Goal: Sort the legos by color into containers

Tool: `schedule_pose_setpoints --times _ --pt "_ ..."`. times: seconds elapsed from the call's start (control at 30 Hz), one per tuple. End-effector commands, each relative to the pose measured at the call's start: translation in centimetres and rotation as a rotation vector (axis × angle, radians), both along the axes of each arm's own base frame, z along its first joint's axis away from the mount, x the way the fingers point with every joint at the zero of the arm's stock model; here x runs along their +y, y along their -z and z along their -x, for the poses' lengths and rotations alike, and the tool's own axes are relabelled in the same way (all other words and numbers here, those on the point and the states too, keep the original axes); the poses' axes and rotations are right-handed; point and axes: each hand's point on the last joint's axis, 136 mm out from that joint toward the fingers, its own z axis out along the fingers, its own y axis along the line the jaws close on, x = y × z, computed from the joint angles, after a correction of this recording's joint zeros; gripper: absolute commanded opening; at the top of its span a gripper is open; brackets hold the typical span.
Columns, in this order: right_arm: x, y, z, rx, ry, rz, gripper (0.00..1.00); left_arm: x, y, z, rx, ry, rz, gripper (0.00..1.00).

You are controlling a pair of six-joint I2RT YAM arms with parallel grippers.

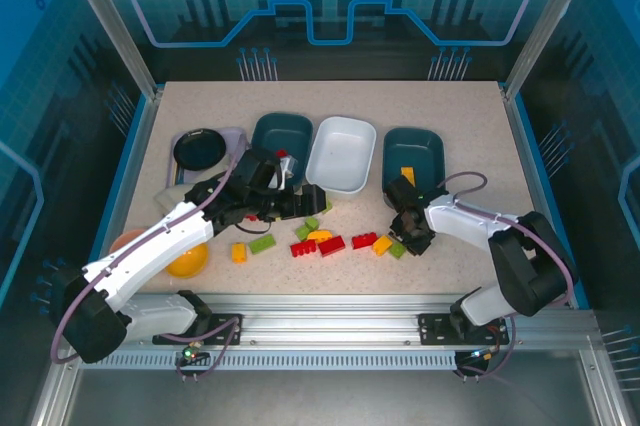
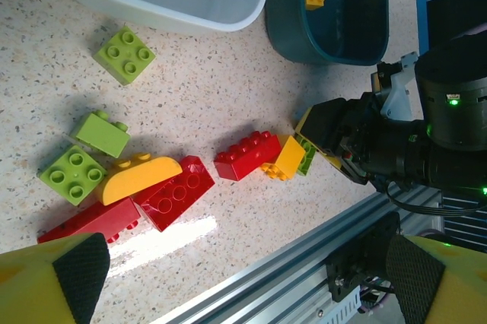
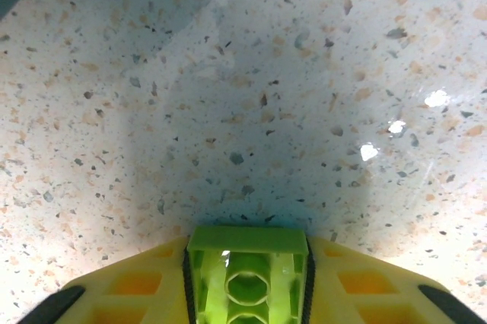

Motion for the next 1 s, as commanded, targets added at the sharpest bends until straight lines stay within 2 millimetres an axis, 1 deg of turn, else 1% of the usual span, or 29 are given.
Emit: schedule_pose_setpoints --times 0.0,0.07,0.1,0.13,0.17,0.23,0.3,0.37,0.4,0.5,0.57,0.6,0.67,0.7,0.8,0.83,0.87,0.9,0.97 --pt "-0.6 -1.9 -0.3 -0.036 -0.014 0.047 0.32 -0.6 -1.2 0.2 -0.015 0.008 0.042 0.97" --pt "-1.2 -4.3 -0.9 -0.083 -0.053 0.081 0.3 -0.7 -1.9 -0.1 -0.023 -0.001 0.049 0.97" --pt "-1.3 -5.9 -1.4 -0.123 -0.08 0.091 0.29 -0.7 -2.6 -0.4 -0.033 -0.009 0.051 0.97" --pt "-1.3 -6.9 -1.7 -0.155 -0.114 0.101 0.28 -0.6 -3.1 -0.6 -0.039 -0.017 0.045 0.97" --pt "-0.5 -9.0 -3.0 -0.226 -0.161 0.092 0.28 -0.4 -3.7 -1.0 -0.047 -0.031 0.032 0.97" --pt "1.5 -11.7 -4.7 -0.321 -0.287 0.089 0.28 0.1 -4.9 -2.0 -0.064 -0.061 0.021 0.97" --pt "4.6 -13.7 -6.8 -0.378 -0.43 0.094 0.28 1.0 -5.7 -3.3 -0.065 -0.108 0.023 0.97" --pt "7.3 -14.6 -8.7 -0.394 -0.521 0.098 0.29 2.3 -5.5 -4.5 -0.034 -0.169 0.013 0.96" --pt "9.0 -14.4 -10.0 -0.392 -0.562 0.085 0.29 3.0 -5.3 -5.1 -0.021 -0.197 0.009 0.96" --pt "12.2 -13.7 -13.8 -0.373 -0.627 0.068 0.3 5.0 -5.0 -6.2 -0.007 -0.27 -0.013 0.96" --pt "13.6 -12.4 -16.1 -0.328 -0.651 0.073 0.3 6.1 -4.6 -6.4 0.014 -0.306 -0.031 0.96" --pt "14.1 -11.0 -17.0 -0.282 -0.655 0.069 0.31 6.8 -4.2 -6.3 0.031 -0.327 -0.05 0.96" --pt "15.1 -9.8 -19.2 -0.246 -0.653 0.039 0.31 7.5 -3.5 -5.9 0.059 -0.344 -0.07 0.96" --pt "15.1 -8.4 -20.1 -0.21 -0.646 0.039 0.31 7.8 -3.2 -5.5 0.071 -0.35 -0.077 0.96" --pt "15.6 -6.1 -22.0 -0.162 -0.649 0.028 0.33 8.4 -2.6 -4.5 0.087 -0.363 -0.088 0.95" --pt "15.6 -5.6 -22.2 -0.147 -0.652 0.027 0.35 8.6 -2.4 -4.2 0.091 -0.367 -0.093 0.95" --pt "15.8 -5.7 -22.6 -0.143 -0.653 0.02 0.37 8.8 -2.2 -3.8 0.096 -0.372 -0.101 0.95" --pt "15.9 -4.6 -22.7 -0.113 -0.657 0.019 0.41 9.2 -1.9 -3.4 0.105 -0.378 -0.113 0.95" --pt "16.2 -4.8 -23.0 -0.113 -0.669 0.01 0.49 9.6 -1.4 -2.7 0.122 -0.387 -0.129 0.95"
